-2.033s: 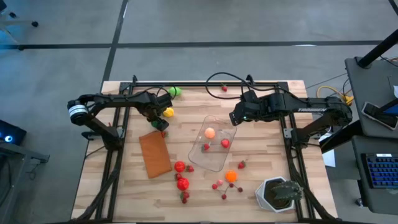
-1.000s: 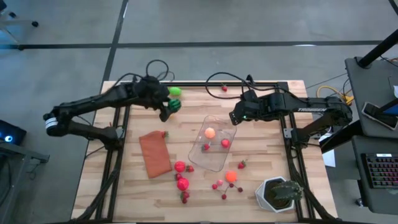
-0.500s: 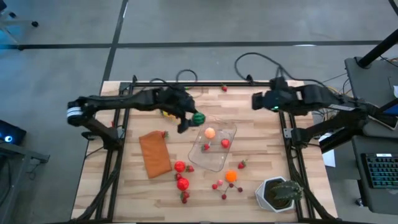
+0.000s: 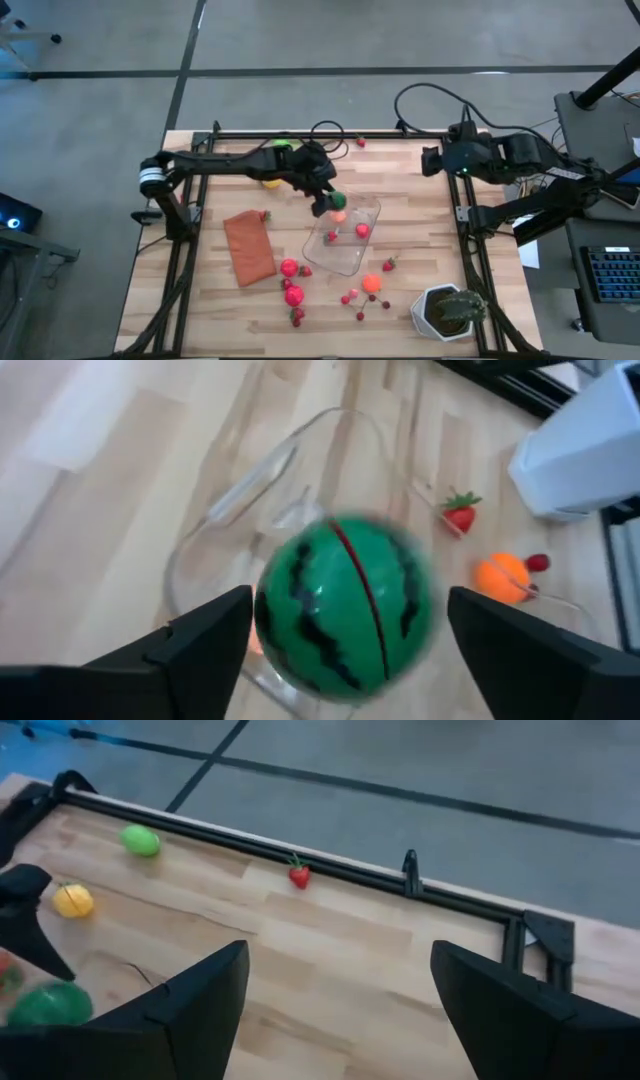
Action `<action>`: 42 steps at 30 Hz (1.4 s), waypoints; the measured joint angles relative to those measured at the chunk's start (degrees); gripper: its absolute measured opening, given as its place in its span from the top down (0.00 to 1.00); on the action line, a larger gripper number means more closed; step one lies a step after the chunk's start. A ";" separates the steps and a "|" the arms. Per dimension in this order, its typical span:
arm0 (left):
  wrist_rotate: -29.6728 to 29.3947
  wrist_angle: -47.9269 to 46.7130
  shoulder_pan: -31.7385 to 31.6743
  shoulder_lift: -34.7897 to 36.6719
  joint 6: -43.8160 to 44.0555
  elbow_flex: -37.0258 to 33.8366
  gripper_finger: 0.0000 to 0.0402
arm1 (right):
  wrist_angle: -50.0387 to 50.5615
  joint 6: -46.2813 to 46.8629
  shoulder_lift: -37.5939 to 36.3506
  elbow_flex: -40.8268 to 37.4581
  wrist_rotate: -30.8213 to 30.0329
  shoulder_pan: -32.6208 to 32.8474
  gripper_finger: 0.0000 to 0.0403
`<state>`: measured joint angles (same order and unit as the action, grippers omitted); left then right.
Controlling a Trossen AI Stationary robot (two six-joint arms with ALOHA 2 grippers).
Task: Pick and placing Produce into tupperware
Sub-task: Put the green watermelon into the transparent bin, then put the red strawberry into the transparent bin
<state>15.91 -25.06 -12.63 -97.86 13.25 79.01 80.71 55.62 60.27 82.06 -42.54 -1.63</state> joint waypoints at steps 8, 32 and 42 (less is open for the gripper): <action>0.24 -10.28 0.27 2.89 0.78 2.47 0.09 | -0.35 -3.95 -0.44 -0.02 0.03 -1.09 0.23; -20.93 -28.58 0.99 14.46 -20.09 -23.95 0.20 | -0.50 -4.77 -0.52 -0.02 -2.36 -3.41 0.25; -20.75 -24.43 0.99 14.60 -22.21 -26.20 0.25 | -0.50 -3.35 0.74 -0.68 -2.06 -3.41 0.26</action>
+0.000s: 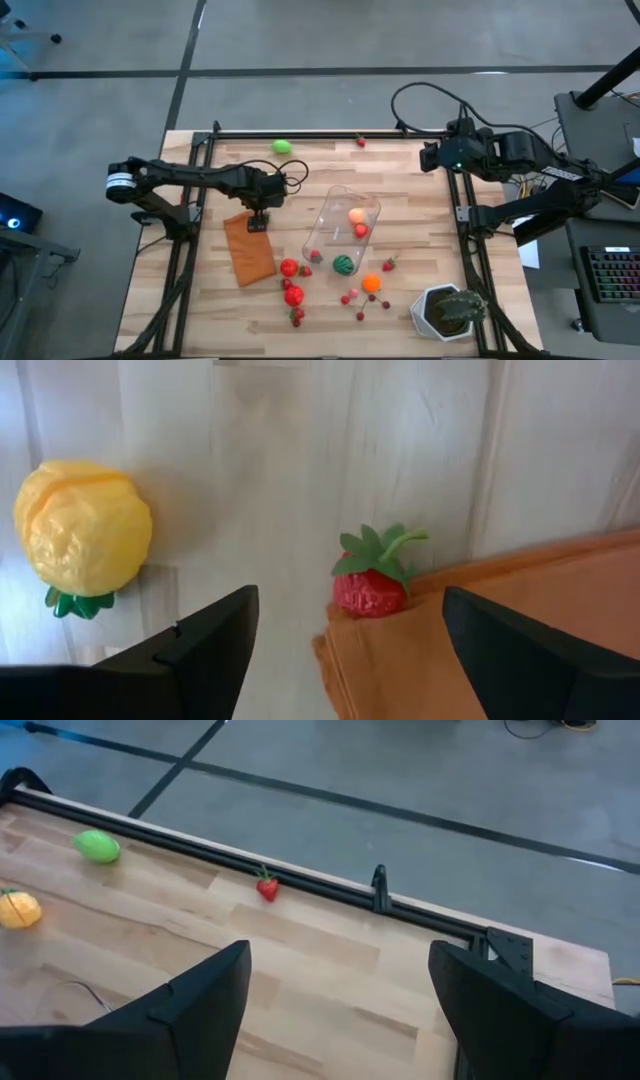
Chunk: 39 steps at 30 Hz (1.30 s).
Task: Pick and placing Produce into tupperware
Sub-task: Put the red strawberry into the transparent bin
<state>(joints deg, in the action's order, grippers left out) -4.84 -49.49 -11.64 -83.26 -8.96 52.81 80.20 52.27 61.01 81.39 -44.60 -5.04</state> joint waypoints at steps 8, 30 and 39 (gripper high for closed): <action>2.75 2.73 0.00 0.02 -0.29 -1.81 0.25 | 0.16 0.62 0.11 -1.01 0.18 0.00 0.27; 3.19 7.03 -0.04 -1.17 9.12 -3.88 0.25 | 0.17 -1.37 0.11 -1.58 -0.46 0.00 0.27; 2.86 6.51 0.02 -4.75 10.30 -3.99 0.25 | 0.35 -1.52 0.11 -1.60 -0.41 0.02 0.27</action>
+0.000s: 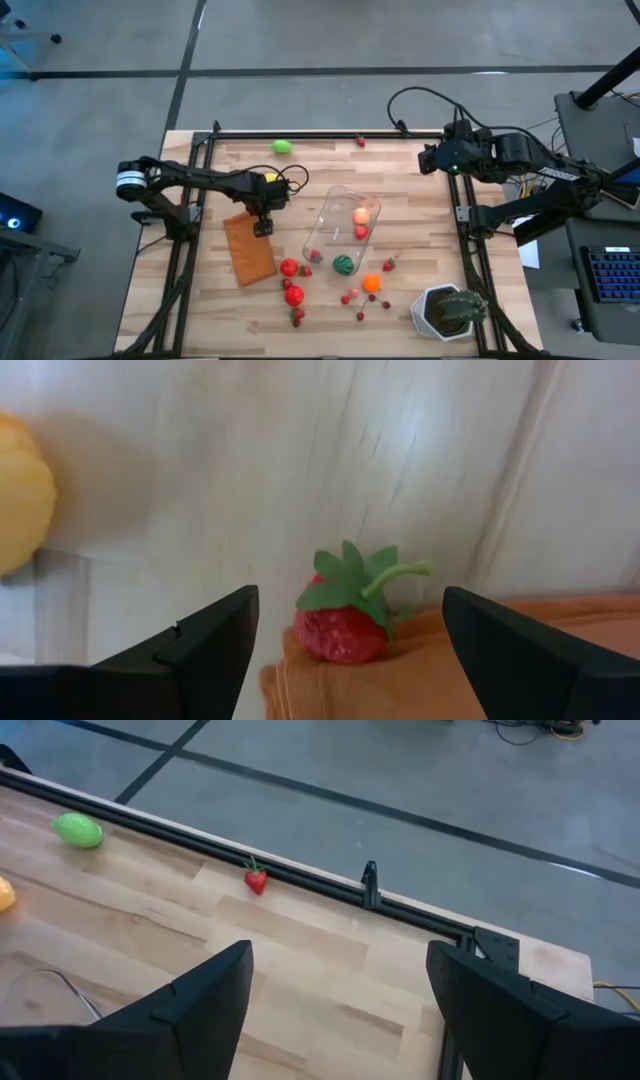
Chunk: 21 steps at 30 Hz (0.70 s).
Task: Pick and placing Produce into tupperware
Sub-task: Put the red strawberry into the transparent bin
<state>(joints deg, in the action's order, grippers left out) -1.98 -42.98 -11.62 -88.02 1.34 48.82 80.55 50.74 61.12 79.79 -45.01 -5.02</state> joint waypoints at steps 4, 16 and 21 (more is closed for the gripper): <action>-0.21 -0.09 0.00 -0.41 0.00 -0.28 0.25 | 0.04 0.00 0.00 0.01 -0.02 0.00 0.28; -2.88 0.09 0.00 -0.32 1.33 -0.56 0.39 | 0.06 0.00 0.00 0.01 -0.04 -0.02 0.29; -2.89 0.74 0.00 -0.32 1.29 -0.88 0.47 | 0.04 0.00 0.00 0.02 -0.05 -0.02 0.30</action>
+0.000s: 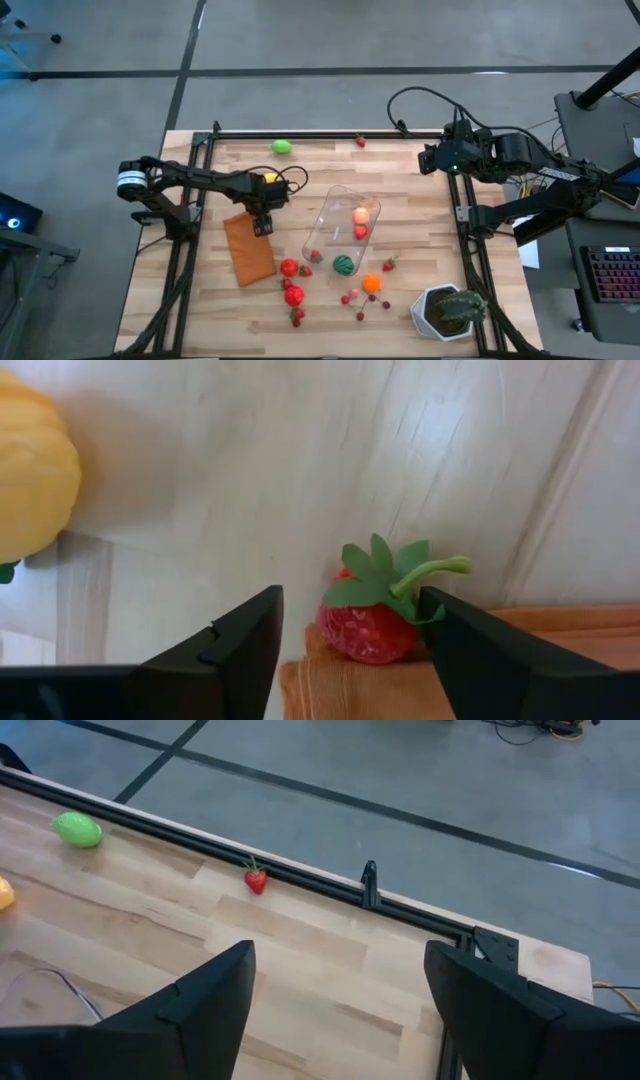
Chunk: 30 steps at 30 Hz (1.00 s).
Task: Pick and placing Produce into tupperware
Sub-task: Put the red strawberry into the transparent bin
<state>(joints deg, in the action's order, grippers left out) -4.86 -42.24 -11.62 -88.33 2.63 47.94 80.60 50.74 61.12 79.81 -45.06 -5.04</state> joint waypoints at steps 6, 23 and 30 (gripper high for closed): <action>0.00 0.21 0.00 0.00 0.01 -0.29 0.56 | 0.00 0.00 0.00 0.00 -0.04 0.00 0.30; 0.10 -2.90 -0.26 6.11 -4.52 13.61 0.73 | -0.15 -1.31 -0.01 0.24 -0.03 0.00 0.30; 0.39 -8.56 0.55 6.10 -0.15 8.75 0.73 | -0.02 -3.51 -0.37 0.26 -0.02 0.02 0.31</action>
<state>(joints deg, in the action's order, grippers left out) -4.48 -50.80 -11.07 -82.24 2.48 56.69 80.57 47.23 60.75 80.07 -45.08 -5.02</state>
